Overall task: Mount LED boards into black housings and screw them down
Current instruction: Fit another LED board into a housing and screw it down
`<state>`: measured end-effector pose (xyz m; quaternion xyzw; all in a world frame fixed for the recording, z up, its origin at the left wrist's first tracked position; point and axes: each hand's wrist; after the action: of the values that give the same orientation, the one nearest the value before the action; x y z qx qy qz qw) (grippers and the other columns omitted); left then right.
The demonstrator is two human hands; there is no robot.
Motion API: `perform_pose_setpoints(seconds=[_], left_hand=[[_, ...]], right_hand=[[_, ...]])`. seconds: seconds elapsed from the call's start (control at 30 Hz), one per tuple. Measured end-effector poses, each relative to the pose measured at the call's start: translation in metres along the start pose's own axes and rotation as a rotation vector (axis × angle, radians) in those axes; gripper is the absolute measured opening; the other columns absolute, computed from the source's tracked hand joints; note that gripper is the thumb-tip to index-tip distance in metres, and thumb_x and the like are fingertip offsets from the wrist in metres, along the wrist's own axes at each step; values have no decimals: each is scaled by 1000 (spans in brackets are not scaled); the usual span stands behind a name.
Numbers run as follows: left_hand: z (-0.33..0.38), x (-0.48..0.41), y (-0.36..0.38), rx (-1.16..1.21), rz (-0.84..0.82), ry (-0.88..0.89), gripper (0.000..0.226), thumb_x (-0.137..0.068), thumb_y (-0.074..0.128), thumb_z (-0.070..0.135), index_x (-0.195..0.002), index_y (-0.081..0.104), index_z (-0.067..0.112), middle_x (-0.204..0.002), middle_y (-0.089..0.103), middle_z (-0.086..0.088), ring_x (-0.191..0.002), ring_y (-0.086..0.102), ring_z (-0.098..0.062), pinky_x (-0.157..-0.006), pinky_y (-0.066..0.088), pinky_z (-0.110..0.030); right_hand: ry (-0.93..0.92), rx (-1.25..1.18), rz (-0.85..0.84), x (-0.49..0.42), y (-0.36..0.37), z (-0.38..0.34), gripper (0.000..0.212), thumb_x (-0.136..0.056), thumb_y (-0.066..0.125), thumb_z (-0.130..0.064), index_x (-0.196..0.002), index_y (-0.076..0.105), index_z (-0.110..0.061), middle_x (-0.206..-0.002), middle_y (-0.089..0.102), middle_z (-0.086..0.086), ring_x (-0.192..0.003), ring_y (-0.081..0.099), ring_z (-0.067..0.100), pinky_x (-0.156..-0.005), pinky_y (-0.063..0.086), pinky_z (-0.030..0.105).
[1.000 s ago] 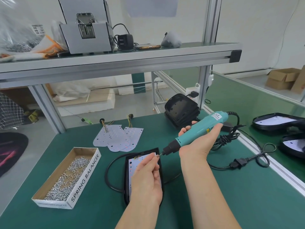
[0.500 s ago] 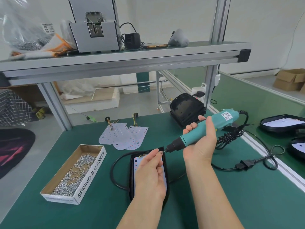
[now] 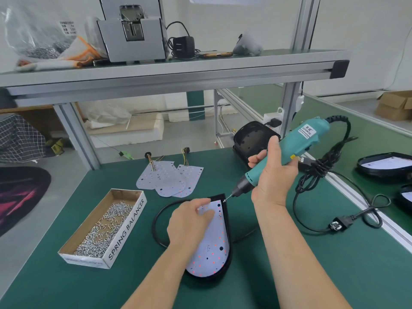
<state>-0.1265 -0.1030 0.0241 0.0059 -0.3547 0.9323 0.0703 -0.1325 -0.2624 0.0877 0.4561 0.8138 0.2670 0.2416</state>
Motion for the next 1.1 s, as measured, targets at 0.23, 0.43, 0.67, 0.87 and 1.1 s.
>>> perform_pose_setpoints(seconds=[0.23, 0.43, 0.67, 0.87, 1.1], left_hand=[[-12, -6, 14, -375, -43, 286, 37, -89, 48, 65, -125, 39, 68, -114, 65, 16, -107, 62, -15, -78, 45, -29], [-7, -5, 22, -513, 12, 406, 35, -88, 48, 61, -119, 53, 46, -103, 66, 5, -93, 63, -21, -65, 37, -29], [6, -7, 27, -516, -33, 342, 35, -85, 57, 52, -119, 62, 48, -106, 70, 10, -102, 64, -17, -67, 35, -27], [2, -12, 25, -423, -72, 269, 42, -84, 61, 55, -126, 57, 53, -120, 67, 16, -113, 61, -15, -79, 40, -27], [5, -12, 26, -449, -69, 277, 40, -84, 59, 52, -124, 55, 48, -112, 68, 10, -106, 61, -18, -73, 35, -28]], right_hand=[[-50, 114, -92, 2, -1, 19, 28, -86, 71, -36, -90, 51, -17, -54, 57, -3, -46, 58, 18, -51, 51, 27], [-95, 169, -120, 3, -3, 27, 30, -83, 72, -41, -87, 52, -19, -53, 58, -2, -46, 58, 20, -51, 50, 28], [-122, 200, -150, 4, -7, 28, 23, -86, 71, -36, -90, 55, -19, -54, 58, -3, -47, 60, 18, -50, 51, 28], [-109, 215, -143, 4, -11, 34, 24, -86, 71, -35, -89, 55, -18, -55, 57, -2, -47, 59, 20, -50, 50, 28], [-111, 265, -179, 9, -10, 44, 23, -87, 71, -31, -92, 55, -15, -63, 58, 8, -45, 57, 21, -48, 48, 28]])
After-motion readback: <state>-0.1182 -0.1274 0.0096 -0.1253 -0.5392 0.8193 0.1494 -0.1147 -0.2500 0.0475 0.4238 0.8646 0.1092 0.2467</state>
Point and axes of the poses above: each hand's wrist, its own x-axis away from the middle knuckle, its own y-axis out of the palm, z = x × y
